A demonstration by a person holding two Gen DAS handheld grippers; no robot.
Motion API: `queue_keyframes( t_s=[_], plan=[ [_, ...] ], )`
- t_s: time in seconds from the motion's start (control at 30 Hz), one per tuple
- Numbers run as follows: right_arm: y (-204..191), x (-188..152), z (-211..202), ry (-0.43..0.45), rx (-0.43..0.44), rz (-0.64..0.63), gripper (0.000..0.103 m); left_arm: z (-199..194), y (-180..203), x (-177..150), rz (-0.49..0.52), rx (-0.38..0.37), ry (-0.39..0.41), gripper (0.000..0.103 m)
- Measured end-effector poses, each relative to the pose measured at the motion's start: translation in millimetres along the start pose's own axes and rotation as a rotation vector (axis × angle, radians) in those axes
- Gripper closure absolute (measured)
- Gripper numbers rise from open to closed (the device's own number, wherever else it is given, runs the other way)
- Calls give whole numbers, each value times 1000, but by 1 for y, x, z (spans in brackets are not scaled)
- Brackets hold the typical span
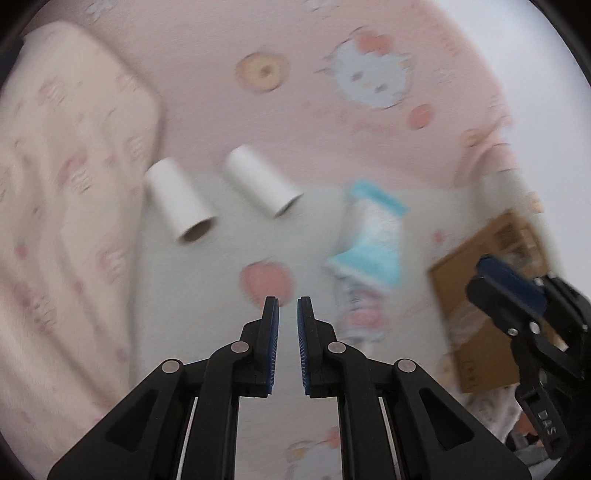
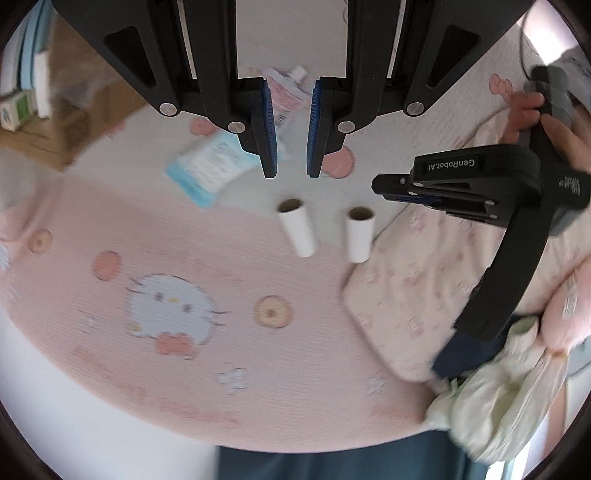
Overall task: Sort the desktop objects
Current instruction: 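Withdraw the right gripper from the box back to the remaining tubes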
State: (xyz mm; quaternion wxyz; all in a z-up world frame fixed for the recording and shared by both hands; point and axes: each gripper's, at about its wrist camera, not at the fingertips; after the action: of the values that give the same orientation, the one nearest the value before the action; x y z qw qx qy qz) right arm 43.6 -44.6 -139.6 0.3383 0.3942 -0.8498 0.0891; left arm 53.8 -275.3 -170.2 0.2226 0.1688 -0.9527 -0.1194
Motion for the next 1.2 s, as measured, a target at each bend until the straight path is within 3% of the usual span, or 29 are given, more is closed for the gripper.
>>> queue_keyframes(
  t_s=[0.1, 0.27, 0.33, 0.4, 0.43, 0.5, 0.6, 0.77, 0.97, 1.07, 1.2],
  plan=[
    [-11, 1, 24, -16, 38, -29, 89, 6, -20, -5, -48, 14, -10, 91],
    [-13, 6, 61, -34, 128, 53, 86, 12, -46, -1, -119, 5, -20, 90],
    [-13, 10, 75, -36, 159, 80, 72, 16, -54, 4, -132, 2, -27, 81],
    [-13, 13, 88, -32, 173, 106, 39, 21, -62, 9, -143, -17, -48, 72],
    [-12, 15, 92, -15, 188, 123, 36, 25, -65, 11, -143, -30, -66, 65],
    [-8, 19, 104, 5, 247, 164, 35, 32, -74, 14, -157, -38, -88, 59],
    [-6, 30, 129, -39, 255, 209, 35, 36, -89, 18, -212, -51, -84, 56],
    [-3, 44, 159, -83, 250, 240, 35, 37, -121, 27, -382, -147, -34, 54],
    [-17, 53, 188, -121, 251, 173, 35, 48, -142, 47, -522, -282, 7, 55],
    [-23, 54, 203, -145, 297, 182, 35, 60, -147, 55, -563, -304, 4, 74],
    [-25, 54, 219, -165, 315, 204, 35, 77, -147, 66, -566, -267, -33, 75]
  ],
)
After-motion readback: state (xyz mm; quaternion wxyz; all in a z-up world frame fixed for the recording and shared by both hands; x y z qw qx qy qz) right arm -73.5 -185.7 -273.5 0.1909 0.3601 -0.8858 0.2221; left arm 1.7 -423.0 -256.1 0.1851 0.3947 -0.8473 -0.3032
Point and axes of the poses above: each gripper's, at about its wrist camera, not at the fingertips, and z roughly the way its jaws point, y to its right, x to its top, and after that the axes turned 5 degrees about -y, right-handed
